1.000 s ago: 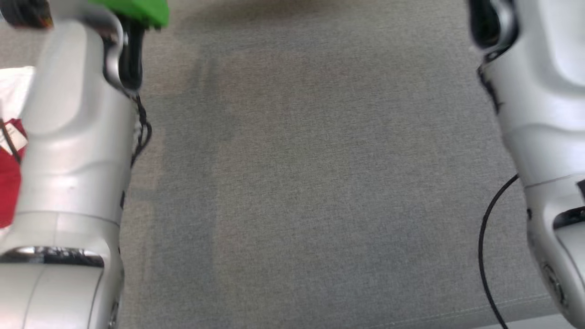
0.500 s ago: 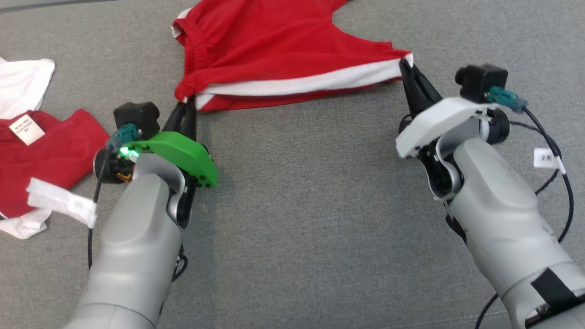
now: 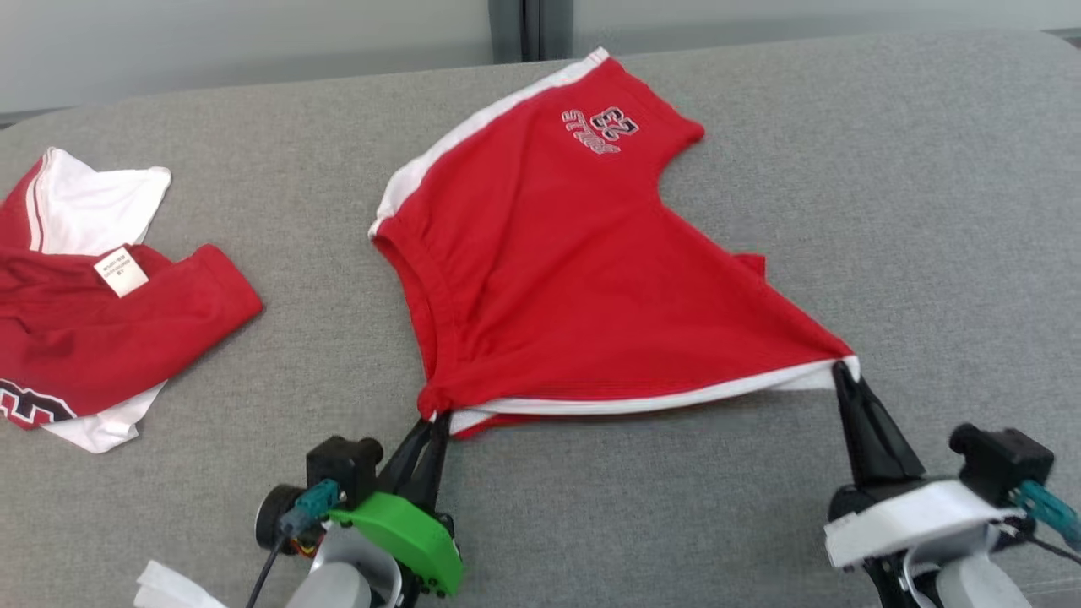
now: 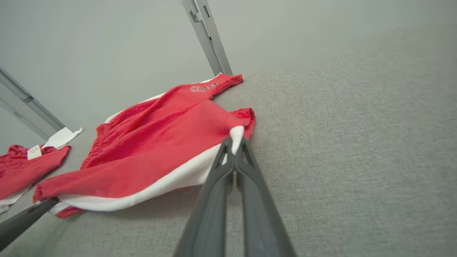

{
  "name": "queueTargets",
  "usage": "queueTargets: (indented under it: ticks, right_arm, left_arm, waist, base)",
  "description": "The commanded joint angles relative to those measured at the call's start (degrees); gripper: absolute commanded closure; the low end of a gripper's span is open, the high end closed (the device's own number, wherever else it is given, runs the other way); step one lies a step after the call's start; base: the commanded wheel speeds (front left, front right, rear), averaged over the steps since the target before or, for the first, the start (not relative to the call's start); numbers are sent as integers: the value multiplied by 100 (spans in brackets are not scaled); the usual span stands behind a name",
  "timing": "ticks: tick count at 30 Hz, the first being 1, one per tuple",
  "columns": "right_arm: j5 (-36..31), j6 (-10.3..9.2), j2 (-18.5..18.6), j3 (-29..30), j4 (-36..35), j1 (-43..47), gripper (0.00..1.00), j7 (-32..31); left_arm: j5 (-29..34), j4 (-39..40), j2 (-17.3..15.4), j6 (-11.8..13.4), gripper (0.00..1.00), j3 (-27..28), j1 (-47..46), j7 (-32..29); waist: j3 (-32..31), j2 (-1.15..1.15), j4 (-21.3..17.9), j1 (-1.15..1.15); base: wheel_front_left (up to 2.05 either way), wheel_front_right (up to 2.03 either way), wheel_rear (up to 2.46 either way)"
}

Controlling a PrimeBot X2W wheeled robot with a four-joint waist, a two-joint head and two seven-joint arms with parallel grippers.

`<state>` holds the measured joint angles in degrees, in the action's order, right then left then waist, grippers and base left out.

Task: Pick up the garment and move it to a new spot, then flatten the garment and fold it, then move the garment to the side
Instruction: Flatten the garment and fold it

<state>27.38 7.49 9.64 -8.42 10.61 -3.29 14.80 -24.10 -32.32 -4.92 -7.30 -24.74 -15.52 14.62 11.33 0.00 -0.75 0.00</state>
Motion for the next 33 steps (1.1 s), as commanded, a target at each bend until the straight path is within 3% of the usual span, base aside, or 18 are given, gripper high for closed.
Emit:
queueTargets:
  ticks: [1, 8, 14, 23, 33]
  right_arm:
    - [-99, 1, -15, 179, -273, 303, 100, 28]
    - [-349, 1, -113, 795, -1546, 1444, 100, -387]
    - [-418, 1, -107, 1133, -1911, 1130, 100, -809]
    - [-281, -3, 285, 903, -1129, -944, 100, -1127]
    - [-5, -3, 847, 153, 1002, -3796, 100, -1179]
  left_arm:
    - [-24, 329, -94, 57, 100, -11, 249, -83]
    - [-176, 2623, -615, 442, 100, -52, 1494, -1111]
    - [-467, 3650, -837, 515, 100, 17, 1627, -1846]
    - [-988, 3366, -585, 367, 100, 341, 383, -2151]
    - [-1010, 2120, -285, 120, 100, 340, -1349, -1741]
  waist:
    - [-251, 0, 13, 0]
    - [-405, 0, 36, 0]
    - [-275, 0, 106, 0]
    - [885, 0, 353, 0]
    - [1876, 0, 858, 0]
  base:
    - [0, 0, 0]
    - [0, 0, 0]
    - [0, 0, 0]
    - [0, 0, 0]
    - [0, 0, 0]
